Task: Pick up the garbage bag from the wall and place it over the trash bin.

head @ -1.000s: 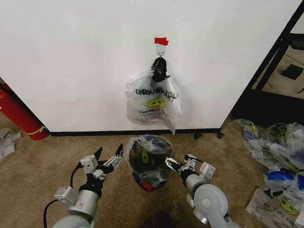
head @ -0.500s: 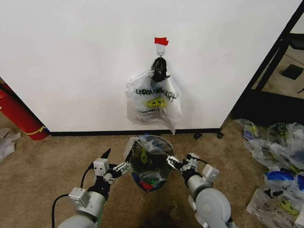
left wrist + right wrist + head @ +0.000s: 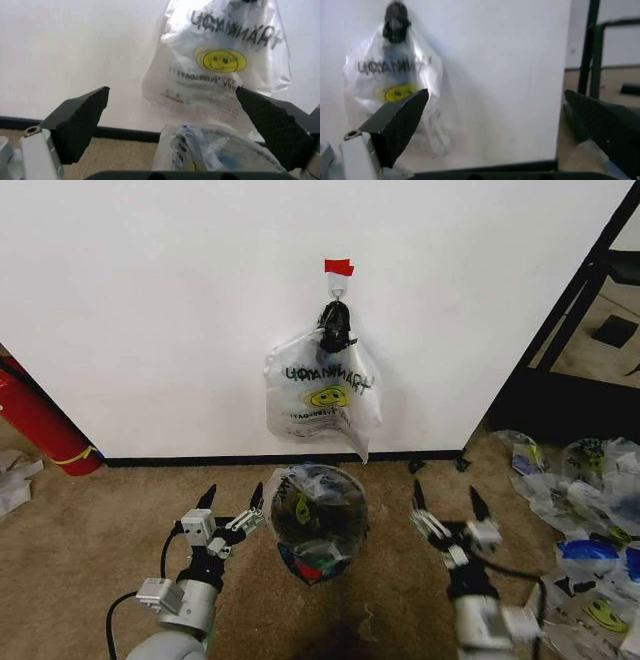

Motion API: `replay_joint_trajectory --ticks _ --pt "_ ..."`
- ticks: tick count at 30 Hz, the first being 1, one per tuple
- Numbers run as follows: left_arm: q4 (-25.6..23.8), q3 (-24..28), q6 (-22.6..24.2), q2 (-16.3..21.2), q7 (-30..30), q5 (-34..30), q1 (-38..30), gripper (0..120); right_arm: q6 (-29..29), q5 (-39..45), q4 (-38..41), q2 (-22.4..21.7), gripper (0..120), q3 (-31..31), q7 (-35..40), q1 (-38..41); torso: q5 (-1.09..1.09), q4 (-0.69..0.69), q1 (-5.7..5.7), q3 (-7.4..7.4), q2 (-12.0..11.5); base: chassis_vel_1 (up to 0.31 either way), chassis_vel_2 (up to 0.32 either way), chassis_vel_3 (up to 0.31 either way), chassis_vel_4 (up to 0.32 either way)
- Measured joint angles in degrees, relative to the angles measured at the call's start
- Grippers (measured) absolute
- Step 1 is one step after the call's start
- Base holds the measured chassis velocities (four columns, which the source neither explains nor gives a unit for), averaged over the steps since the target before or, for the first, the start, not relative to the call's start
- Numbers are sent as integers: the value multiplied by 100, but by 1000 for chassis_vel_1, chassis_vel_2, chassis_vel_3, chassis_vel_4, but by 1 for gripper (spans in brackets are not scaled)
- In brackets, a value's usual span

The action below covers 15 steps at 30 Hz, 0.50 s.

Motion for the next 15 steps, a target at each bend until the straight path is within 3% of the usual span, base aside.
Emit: replay_joint_trajectory --ticks 6,15 --pt "-23 -59 -204 -160 7 345 108 100 557 -438 268 71 100 -67 85 -393 0 0 0 0 0 0 0 0 0" --pt "-145 -59 -325 -394 7 654 240 100 608 -548 536 56 100 -139 110 -523 0 0 0 0 0 0 0 0 0"
